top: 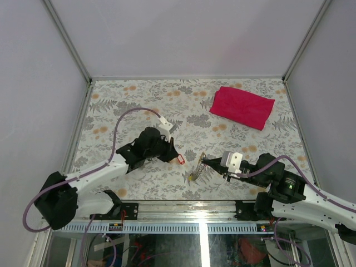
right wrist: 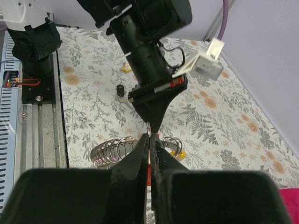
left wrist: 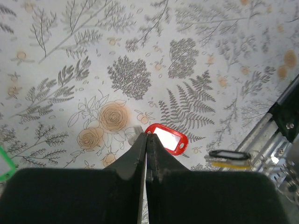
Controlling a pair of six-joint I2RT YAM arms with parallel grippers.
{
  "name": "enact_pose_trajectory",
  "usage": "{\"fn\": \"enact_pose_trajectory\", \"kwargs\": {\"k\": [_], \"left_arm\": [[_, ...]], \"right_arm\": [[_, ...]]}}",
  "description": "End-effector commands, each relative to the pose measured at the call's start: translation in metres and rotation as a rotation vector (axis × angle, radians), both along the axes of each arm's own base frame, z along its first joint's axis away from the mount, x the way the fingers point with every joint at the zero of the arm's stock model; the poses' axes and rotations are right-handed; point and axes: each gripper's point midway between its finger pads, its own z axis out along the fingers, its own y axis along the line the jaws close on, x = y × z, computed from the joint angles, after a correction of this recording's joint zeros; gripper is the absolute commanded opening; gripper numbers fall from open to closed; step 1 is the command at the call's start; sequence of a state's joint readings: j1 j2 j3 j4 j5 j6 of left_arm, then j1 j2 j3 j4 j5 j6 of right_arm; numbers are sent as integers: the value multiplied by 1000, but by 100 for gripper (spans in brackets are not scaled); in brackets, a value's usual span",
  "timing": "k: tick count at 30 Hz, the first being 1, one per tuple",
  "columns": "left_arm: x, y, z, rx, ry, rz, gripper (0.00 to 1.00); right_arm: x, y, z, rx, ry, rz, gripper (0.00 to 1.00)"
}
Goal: Put the keys on the keyring
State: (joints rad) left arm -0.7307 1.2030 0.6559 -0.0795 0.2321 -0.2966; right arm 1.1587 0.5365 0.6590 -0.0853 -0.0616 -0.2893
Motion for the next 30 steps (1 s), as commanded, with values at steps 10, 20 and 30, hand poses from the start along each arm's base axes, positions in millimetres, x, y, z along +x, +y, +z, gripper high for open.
{"fn": "enact_pose_trajectory", "kwargs": {"k": [10,20,30], "left_arm": [[-9,7,4,97,19,-74,0],[-22,-3,-55,135,203,-91,0],[-1,-8,-66,141,168,-24,2]], "right_arm": [[1,2,33,89,-32,-6,0],[0,2,29,81,-15,-4,0],[0,1,26,73,-6,-6,0]]}}
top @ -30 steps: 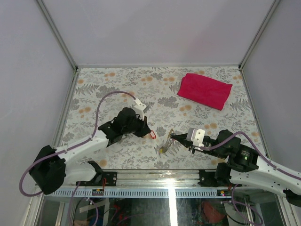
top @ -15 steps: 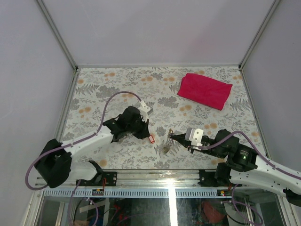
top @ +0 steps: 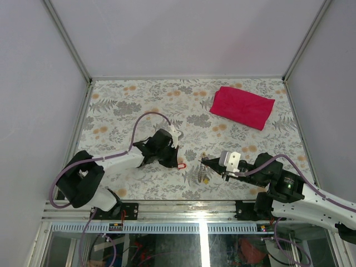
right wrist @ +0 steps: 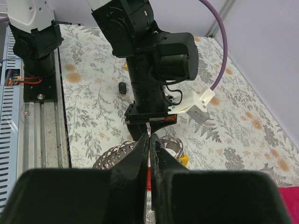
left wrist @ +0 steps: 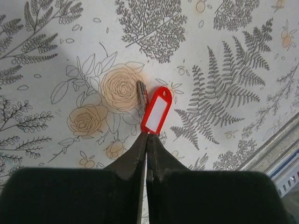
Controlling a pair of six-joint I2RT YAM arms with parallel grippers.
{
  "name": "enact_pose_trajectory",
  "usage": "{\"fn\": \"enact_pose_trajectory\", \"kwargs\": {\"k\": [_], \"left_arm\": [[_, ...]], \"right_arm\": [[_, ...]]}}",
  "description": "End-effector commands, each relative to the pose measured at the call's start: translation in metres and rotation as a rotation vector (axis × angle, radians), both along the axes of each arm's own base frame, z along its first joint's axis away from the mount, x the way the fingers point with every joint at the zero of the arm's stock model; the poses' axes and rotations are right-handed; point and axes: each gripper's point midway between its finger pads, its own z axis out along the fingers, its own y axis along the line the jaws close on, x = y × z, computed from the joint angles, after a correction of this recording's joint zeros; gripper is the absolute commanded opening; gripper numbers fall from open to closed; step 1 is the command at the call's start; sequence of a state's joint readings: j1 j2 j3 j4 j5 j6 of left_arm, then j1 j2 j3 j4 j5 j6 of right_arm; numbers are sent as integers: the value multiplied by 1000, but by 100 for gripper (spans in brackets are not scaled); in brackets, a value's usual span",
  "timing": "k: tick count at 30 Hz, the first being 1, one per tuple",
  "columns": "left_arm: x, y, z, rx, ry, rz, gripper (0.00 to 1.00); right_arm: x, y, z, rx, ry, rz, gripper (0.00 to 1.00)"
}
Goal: Put the keys on the keyring
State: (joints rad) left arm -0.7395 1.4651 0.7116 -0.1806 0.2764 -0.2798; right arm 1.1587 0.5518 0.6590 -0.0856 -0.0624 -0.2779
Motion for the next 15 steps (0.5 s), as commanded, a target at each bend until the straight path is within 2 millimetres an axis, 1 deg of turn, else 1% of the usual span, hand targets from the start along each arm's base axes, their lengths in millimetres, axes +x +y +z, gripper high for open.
{"fn": "enact_pose_trajectory", "kwargs": {"k": [1,10,12,15], "left_arm": [[18,-12,7,-44,-72,27,5],[12,-5,0,-70,-82,65,13],[10,-1,1,-85,-91,85,15],[12,4,7,-106,-123,138,18]], "right_arm": [[0,-1,29,81,-21,-8,0],[-1,-1,27,80,-15,-5,0],[-1,-1,27,79,-15,-3,0],[-1,-1,26,77,-14,-4,0]]}}
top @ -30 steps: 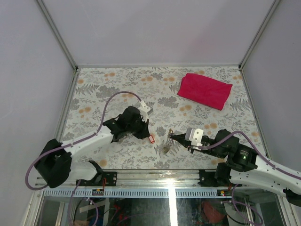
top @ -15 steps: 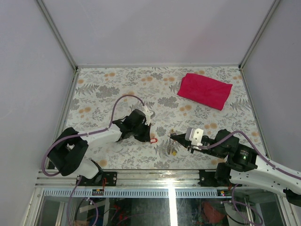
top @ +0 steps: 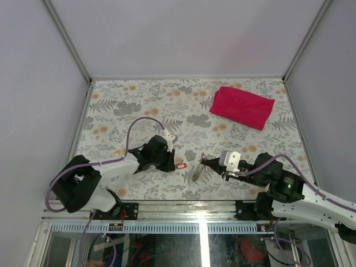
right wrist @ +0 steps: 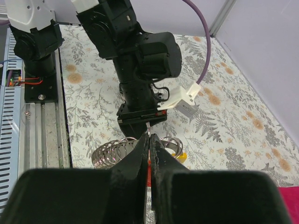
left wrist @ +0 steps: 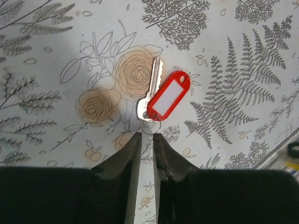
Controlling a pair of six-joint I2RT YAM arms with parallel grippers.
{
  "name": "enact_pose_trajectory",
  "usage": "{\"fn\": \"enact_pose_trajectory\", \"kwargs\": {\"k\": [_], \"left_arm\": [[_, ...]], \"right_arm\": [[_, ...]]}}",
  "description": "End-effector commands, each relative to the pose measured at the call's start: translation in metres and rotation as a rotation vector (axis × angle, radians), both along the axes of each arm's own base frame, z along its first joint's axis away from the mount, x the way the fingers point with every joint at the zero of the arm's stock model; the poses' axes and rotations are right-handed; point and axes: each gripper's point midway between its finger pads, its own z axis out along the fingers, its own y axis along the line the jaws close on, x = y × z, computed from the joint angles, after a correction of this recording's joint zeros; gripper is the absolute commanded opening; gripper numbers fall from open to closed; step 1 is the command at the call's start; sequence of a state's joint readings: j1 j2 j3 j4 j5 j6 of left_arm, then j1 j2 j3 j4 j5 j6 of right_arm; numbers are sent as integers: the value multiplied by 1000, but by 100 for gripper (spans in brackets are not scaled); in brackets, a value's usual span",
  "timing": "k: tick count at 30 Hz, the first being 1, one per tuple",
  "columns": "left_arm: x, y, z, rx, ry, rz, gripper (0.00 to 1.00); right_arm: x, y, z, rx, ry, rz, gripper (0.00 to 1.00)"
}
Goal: Put the keys on the keyring
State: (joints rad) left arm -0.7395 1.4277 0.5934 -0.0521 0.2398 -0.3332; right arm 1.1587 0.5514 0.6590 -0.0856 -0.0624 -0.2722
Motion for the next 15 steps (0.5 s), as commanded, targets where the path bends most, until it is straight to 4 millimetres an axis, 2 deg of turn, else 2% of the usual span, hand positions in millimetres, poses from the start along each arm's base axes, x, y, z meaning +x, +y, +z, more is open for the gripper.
{"fn": "enact_pose_trajectory", "kwargs": {"k": [1,4,10,15], "left_arm": [[17,-1,22,-81,-113,100,20],[20,6,25,-88,-124,173,26],[13,9,25,-148,-88,241,30],[15,15,20,-156,-40,362,34]], "right_arm": [[-1,-1,26,75,-19,-4,0],[-2,-1,26,75,-16,-3,0],[-1,-1,26,78,-15,-2,0],[-2,1,25,78,-12,1,0]]}}
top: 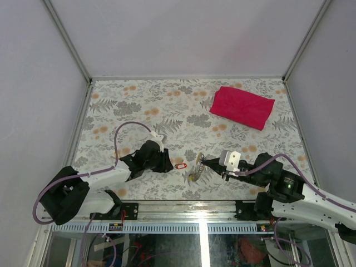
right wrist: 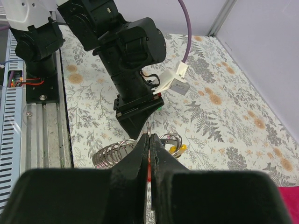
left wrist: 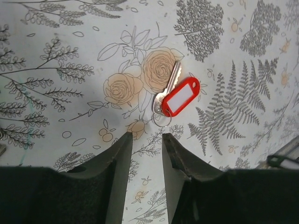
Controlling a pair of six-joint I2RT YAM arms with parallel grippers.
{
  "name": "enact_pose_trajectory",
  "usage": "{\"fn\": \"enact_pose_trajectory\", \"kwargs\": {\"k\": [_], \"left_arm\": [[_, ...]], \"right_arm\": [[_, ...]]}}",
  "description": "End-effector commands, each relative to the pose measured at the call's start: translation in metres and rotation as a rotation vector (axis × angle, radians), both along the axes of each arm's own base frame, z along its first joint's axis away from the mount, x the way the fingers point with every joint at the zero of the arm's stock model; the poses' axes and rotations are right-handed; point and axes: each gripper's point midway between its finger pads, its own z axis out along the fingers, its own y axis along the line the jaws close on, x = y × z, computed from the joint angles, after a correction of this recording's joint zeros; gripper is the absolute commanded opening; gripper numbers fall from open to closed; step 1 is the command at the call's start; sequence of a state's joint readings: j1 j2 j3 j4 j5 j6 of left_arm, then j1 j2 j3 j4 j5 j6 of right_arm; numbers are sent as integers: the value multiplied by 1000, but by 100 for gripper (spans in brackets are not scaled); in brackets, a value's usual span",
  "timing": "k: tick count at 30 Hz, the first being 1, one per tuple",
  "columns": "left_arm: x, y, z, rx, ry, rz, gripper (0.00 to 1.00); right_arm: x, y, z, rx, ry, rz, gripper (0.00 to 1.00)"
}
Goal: Put the keys on the keyring
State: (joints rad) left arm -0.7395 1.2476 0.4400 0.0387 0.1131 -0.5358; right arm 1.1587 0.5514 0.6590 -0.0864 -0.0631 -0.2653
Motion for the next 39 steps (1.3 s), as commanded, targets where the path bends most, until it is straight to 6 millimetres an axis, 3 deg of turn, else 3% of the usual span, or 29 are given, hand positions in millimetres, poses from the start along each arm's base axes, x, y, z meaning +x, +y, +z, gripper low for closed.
{"fn": "enact_pose_trajectory", "kwargs": {"k": [1,9,16,24,32,39], "left_arm": [[14,-4,10,-86,9,162,34],[5,-14,12,-212,74,389,44],[-7,-12,-11,-187,162,561,53],[-11,-21,-23,-222,213,594,53],[-10,-8,-28,-222,203,654,51],[-4,-9,-28,-224,187,645,47]], "right_arm": [[-1,1,26,77,-20,1,0],[-1,3,24,81,-16,4,0],[-2,1,25,79,-23,4,0],[-2,-1,24,80,-22,1,0],[-2,-2,22,77,-19,-1,0],[-2,-3,22,77,-13,-6,0]]}}
